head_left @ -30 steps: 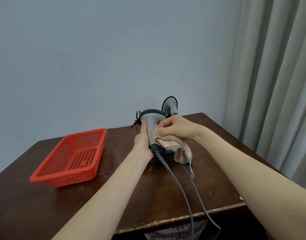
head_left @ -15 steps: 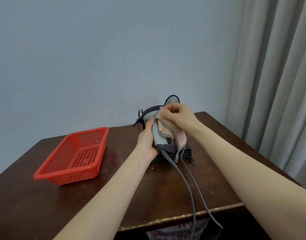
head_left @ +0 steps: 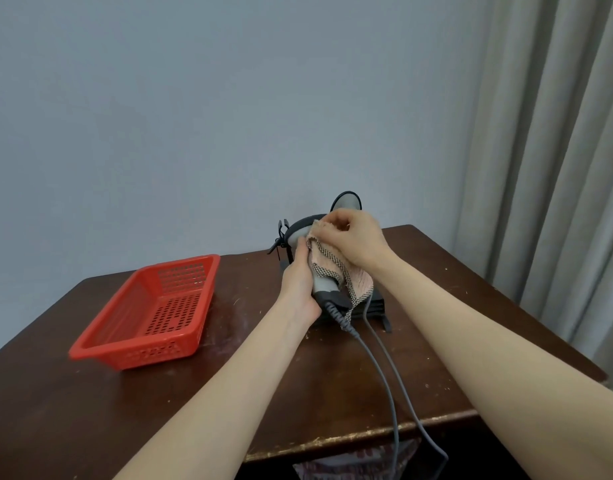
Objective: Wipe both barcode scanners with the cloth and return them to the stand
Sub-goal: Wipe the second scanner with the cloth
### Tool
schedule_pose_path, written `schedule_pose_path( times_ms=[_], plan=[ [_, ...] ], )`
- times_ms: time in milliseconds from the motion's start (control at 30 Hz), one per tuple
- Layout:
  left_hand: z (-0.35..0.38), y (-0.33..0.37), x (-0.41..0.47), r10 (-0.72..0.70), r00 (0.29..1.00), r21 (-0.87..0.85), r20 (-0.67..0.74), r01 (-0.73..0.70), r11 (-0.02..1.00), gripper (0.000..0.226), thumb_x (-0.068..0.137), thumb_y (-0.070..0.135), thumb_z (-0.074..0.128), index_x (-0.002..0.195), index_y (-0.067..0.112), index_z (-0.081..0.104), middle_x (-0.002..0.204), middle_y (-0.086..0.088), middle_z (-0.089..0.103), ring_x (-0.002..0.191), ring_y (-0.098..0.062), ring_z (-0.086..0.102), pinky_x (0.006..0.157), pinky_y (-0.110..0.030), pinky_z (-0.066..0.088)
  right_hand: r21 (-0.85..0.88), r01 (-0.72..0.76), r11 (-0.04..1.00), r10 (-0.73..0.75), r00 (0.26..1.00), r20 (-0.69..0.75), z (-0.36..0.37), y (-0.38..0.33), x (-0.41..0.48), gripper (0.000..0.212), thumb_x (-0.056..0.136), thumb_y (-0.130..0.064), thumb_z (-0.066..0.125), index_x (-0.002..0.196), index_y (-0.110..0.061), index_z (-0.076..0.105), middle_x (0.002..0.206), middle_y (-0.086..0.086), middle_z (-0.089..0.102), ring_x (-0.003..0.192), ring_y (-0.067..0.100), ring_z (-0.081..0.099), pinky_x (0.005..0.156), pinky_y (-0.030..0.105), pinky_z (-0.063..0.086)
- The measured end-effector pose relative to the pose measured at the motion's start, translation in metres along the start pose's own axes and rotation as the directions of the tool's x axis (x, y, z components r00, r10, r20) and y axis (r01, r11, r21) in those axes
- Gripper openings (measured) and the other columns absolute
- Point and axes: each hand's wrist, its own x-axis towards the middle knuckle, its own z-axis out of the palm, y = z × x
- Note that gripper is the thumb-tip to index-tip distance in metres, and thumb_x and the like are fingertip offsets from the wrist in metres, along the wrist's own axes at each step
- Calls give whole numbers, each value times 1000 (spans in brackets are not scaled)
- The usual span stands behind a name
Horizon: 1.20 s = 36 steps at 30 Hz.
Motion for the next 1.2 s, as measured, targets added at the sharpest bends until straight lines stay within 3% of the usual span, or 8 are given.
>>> schedule_pose_path(
  times_ms=[167, 267, 467, 633, 867, 933, 1067, 1200],
  plan=[
    [-3, 8, -2, -83, 996, -21, -9, 83, 996, 55, 93, 51, 48, 113, 2, 63, 109, -24, 68, 97, -38, 68, 79, -49, 57, 29, -53, 998, 40, 936, 350, -9, -1, -8, 13, 81, -24, 74, 79, -11, 73, 72, -5, 63, 65, 1, 55, 65, 16, 43],
    [-5, 7, -1, -106, 994, -29, -11, 106, 994, 61, 90, 56, 49, 114, 1, 62, 111, -25, 68, 96, -39, 68, 75, -49, 58, -3, -108, 994, 96, 880, 464, -15, -2, -12, 11, 80, -20, 73, 71, -14, 71, 74, -2, 64, 64, 2, 56, 62, 15, 44],
    [-6, 2, 4, -18, 999, 6, -33, 18, 1000, 55, 91, 55, 47, 116, 9, 65, 111, -18, 70, 103, -36, 66, 96, -51, 49, 125, -100, 987, 86, 990, 110, -11, 3, 0, 9, 82, -29, 72, 80, -21, 69, 71, -10, 62, 69, 2, 57, 67, 18, 44],
    [-5, 2, 3, -47, 998, -11, -30, 47, 999, 57, 92, 55, 46, 117, 7, 64, 110, -22, 69, 101, -39, 66, 95, -54, 49, 107, -99, 989, 66, 959, 276, -7, 5, -4, 18, 81, -19, 75, 98, -15, 72, 77, -9, 67, 67, -3, 62, 62, 10, 46],
    [-14, 5, 6, -83, 994, 5, -73, 83, 997, 71, 81, 63, 56, 120, 4, 59, 114, -23, 67, 99, -41, 67, 86, -56, 52, -20, -93, 995, 91, 869, 486, -10, 2, -15, 10, 78, -16, 74, 86, -11, 77, 76, -3, 67, 65, -2, 57, 66, 14, 45],
    [-13, 6, 8, -48, 993, 3, -111, 49, 999, 68, 81, 61, 58, 120, 5, 59, 116, -23, 66, 102, -41, 65, 93, -58, 48, -2, -114, 994, 102, 883, 457, -11, 2, -14, 9, 79, -21, 73, 80, -13, 76, 79, 0, 68, 69, 2, 58, 69, 18, 46],
    [-8, 6, 9, -3, 995, 49, -103, 8, 999, 60, 86, 56, 54, 117, 6, 63, 111, -21, 69, 102, -41, 66, 96, -58, 46, 88, -91, 992, 74, 981, 182, -9, 6, -3, 7, 81, -29, 73, 84, -24, 68, 76, -7, 64, 69, 2, 59, 64, 14, 44],
    [-5, 7, 7, -2, 994, 69, -105, 10, 998, 55, 91, 53, 49, 114, 4, 64, 106, -22, 70, 97, -41, 67, 93, -58, 48, 132, -93, 987, 53, 960, 277, -4, 10, -7, 12, 82, -24, 74, 92, -19, 69, 75, -7, 63, 68, 2, 59, 67, 16, 46]
  ],
)
